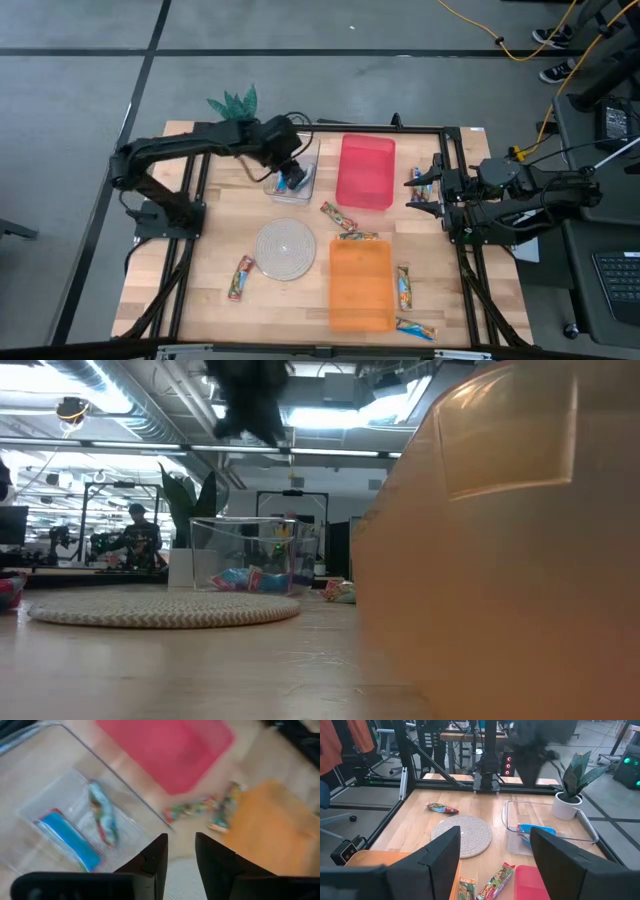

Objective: Pick and place Granola Bars by type
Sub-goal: Put the red granola bar into the transparent bin

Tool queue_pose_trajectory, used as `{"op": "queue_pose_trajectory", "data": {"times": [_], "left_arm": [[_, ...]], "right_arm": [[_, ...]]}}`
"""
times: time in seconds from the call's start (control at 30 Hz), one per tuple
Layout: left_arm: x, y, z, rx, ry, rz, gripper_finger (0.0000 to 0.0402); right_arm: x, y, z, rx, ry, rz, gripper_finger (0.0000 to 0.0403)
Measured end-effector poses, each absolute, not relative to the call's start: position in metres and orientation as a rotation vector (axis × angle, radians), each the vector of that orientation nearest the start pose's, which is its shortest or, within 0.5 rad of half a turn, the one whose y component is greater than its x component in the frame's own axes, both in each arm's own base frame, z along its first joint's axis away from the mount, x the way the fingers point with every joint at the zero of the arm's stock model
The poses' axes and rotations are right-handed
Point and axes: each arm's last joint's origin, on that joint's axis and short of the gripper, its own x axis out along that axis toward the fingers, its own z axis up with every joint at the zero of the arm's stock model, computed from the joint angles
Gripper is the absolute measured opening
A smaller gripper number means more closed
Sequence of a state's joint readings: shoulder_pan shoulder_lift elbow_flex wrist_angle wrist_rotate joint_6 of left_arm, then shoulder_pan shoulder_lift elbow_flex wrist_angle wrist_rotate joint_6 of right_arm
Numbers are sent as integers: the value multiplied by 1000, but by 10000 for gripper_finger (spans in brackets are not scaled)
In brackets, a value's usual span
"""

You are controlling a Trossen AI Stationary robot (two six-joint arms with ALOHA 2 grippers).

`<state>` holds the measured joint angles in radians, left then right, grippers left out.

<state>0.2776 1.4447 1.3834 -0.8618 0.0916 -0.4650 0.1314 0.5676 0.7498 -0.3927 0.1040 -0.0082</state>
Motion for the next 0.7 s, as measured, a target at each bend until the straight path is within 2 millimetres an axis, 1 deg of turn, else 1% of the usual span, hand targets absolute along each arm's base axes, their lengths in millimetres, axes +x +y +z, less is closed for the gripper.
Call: {"op": "queue_pose_trajectory", "data": {"times": [0.07, 0.17, 0.27, 0.37, 0.5, 0.63, 0.7], "left_arm": [[275, 61, 343, -606, 853, 352, 93], [265, 34, 351, -638, 876, 309, 91], [256, 7, 354, -668, 926, 271, 88], [250, -19, 353, -683, 987, 253, 86], [242, -52, 345, -680, 1053, 271, 86], [232, -80, 329, -646, 1072, 352, 86], [226, -92, 317, -640, 1068, 414, 86]], "right_arm": [[121, 13, 329, -32, 209, 28, 241], [121, 13, 329, -26, 209, 27, 241], [121, 13, 329, -30, 209, 28, 241], [121, 13, 329, -29, 209, 28, 241], [121, 13, 329, -30, 209, 28, 241], [121, 13, 329, -30, 210, 28, 241], [121, 13, 329, -28, 210, 27, 241]]}}
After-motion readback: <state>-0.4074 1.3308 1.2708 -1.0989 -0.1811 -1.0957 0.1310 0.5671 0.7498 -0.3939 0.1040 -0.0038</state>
